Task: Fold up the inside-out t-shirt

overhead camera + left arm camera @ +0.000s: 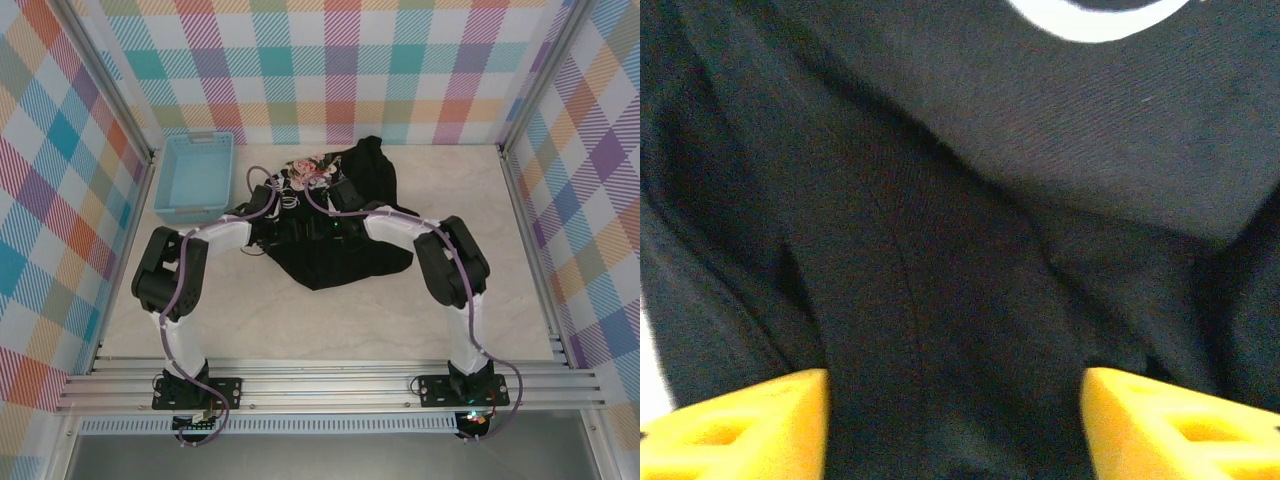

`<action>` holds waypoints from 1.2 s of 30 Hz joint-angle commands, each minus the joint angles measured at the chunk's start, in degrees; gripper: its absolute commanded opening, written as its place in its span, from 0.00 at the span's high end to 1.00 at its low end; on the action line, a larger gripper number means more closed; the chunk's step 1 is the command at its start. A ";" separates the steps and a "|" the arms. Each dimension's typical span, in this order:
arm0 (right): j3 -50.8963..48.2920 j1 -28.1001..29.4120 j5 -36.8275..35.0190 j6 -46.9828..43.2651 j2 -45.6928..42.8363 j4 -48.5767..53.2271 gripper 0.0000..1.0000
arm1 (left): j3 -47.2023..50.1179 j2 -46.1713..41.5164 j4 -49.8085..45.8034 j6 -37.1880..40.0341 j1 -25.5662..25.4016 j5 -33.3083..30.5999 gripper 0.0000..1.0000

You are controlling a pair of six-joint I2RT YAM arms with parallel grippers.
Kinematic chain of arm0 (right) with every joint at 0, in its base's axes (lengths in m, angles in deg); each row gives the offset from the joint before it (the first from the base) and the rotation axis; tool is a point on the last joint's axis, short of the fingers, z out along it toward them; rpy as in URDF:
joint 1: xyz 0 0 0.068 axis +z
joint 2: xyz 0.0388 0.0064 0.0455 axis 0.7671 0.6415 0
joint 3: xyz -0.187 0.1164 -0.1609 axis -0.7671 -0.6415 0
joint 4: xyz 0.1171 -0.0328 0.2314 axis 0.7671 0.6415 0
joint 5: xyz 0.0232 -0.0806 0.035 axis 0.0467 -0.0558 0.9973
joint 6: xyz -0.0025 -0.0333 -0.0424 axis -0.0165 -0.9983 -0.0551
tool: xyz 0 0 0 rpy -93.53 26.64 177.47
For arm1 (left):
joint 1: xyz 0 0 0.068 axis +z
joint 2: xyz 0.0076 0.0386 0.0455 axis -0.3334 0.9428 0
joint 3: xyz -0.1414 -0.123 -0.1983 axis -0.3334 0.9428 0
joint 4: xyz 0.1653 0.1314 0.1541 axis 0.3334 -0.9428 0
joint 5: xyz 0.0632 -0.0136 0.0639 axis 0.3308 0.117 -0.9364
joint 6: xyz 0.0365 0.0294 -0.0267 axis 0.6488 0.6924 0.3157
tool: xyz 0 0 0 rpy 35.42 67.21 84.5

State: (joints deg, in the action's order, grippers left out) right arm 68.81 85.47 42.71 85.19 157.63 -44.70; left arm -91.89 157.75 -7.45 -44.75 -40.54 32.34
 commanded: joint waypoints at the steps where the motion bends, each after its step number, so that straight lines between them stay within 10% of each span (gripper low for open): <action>1: 2.96 0.18 -4.55 0.60 2.38 2.78 0.51 | -1.64 1.90 1.64 -0.64 0.40 3.74 0.50; 7: -9.28 -3.46 -1.73 -4.13 -12.32 -2.59 0.91 | 6.89 -9.72 7.35 2.23 1.02 4.45 0.98; 16: -39.79 -6.13 11.21 -1.45 -40.37 -9.90 0.96 | 32.85 -37.49 6.87 -1.57 0.93 6.45 1.00; 24: -45.79 -9.07 9.07 1.58 -47.96 -9.27 0.96 | 36.42 -47.13 0.63 -0.11 -0.72 -1.98 1.00; 30: -34.90 -1.85 -10.82 -10.08 -43.52 7.65 0.53 | 34.63 -42.86 4.54 2.03 -4.65 3.02 1.00; 36: -32.05 6.09 -8.10 -24.13 -39.49 1.94 0.28 | 31.62 -42.19 2.14 4.06 -5.57 2.96 1.00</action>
State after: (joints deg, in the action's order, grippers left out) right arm 34.89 90.39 35.59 70.48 115.12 -42.85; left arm -57.44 115.82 -4.57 -42.81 -45.56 34.79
